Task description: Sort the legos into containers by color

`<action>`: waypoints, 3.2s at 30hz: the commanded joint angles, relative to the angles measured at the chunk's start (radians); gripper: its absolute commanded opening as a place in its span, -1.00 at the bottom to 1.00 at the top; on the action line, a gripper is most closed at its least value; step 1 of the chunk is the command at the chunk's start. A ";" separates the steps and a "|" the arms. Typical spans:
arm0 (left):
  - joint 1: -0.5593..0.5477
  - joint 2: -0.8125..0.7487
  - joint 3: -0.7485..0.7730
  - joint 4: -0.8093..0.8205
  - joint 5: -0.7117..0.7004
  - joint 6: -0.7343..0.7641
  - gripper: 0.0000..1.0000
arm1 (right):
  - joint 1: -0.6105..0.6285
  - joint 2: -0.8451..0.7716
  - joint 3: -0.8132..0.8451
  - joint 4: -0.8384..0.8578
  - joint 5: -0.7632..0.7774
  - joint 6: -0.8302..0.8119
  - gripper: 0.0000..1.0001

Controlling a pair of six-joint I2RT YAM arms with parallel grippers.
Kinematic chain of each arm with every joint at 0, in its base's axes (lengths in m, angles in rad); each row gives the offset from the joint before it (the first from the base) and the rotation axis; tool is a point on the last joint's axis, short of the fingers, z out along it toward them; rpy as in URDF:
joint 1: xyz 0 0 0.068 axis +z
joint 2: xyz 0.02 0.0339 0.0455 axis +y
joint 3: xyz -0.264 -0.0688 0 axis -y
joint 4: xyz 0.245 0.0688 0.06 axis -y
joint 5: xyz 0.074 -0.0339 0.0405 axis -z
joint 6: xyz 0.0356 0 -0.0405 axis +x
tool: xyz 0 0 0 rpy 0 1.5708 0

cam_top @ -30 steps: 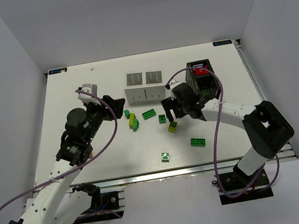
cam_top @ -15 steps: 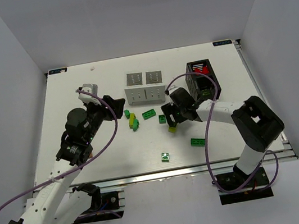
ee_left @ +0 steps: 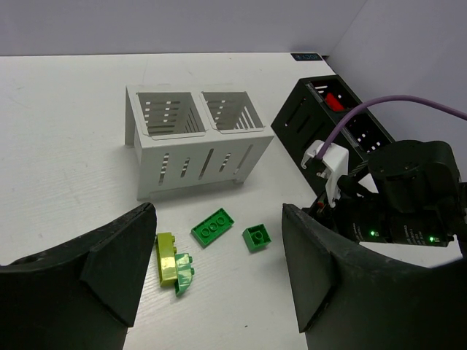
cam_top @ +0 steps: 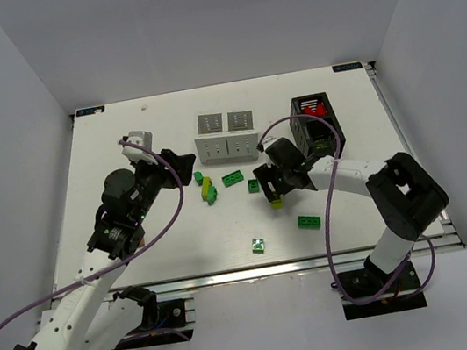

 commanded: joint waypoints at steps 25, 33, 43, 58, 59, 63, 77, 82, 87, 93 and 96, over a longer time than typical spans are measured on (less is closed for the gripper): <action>0.002 -0.020 -0.011 0.015 0.007 0.008 0.58 | 0.015 -0.038 0.016 -0.036 -0.080 -0.107 -0.29; 0.002 -0.020 -0.013 0.014 0.016 0.008 0.58 | 0.013 -0.188 0.007 0.000 -0.158 -0.223 -1.00; 0.002 -0.017 -0.011 0.014 0.030 0.005 0.58 | -0.154 -0.581 -0.095 0.146 -0.229 -0.343 -1.00; 0.002 0.012 -0.014 0.049 0.077 -0.016 0.58 | -0.257 -0.623 -0.292 0.691 0.275 -0.363 -1.00; 0.002 0.004 -0.014 0.049 0.079 -0.018 0.58 | -0.257 -0.609 -0.290 0.695 0.288 -0.364 -1.00; 0.002 -0.006 -0.019 0.056 0.083 -0.021 0.58 | -0.284 -0.570 -0.287 0.712 0.286 -0.361 -1.00; 0.002 0.004 -0.019 0.050 0.070 -0.015 0.58 | -0.329 -0.375 -0.160 0.588 0.107 -0.306 -1.00; 0.002 0.009 -0.019 0.052 0.074 -0.016 0.58 | -0.338 -0.323 -0.125 0.528 0.094 -0.302 -0.81; 0.002 0.006 -0.017 0.052 0.077 -0.016 0.58 | -0.338 -0.323 -0.129 0.553 0.104 -0.309 -0.81; 0.002 0.010 -0.017 0.053 0.082 -0.016 0.58 | -0.340 -0.309 -0.129 0.565 0.127 -0.318 -0.60; 0.002 0.012 -0.017 0.052 0.084 -0.016 0.59 | -0.344 -0.312 -0.132 0.559 0.121 -0.314 -0.09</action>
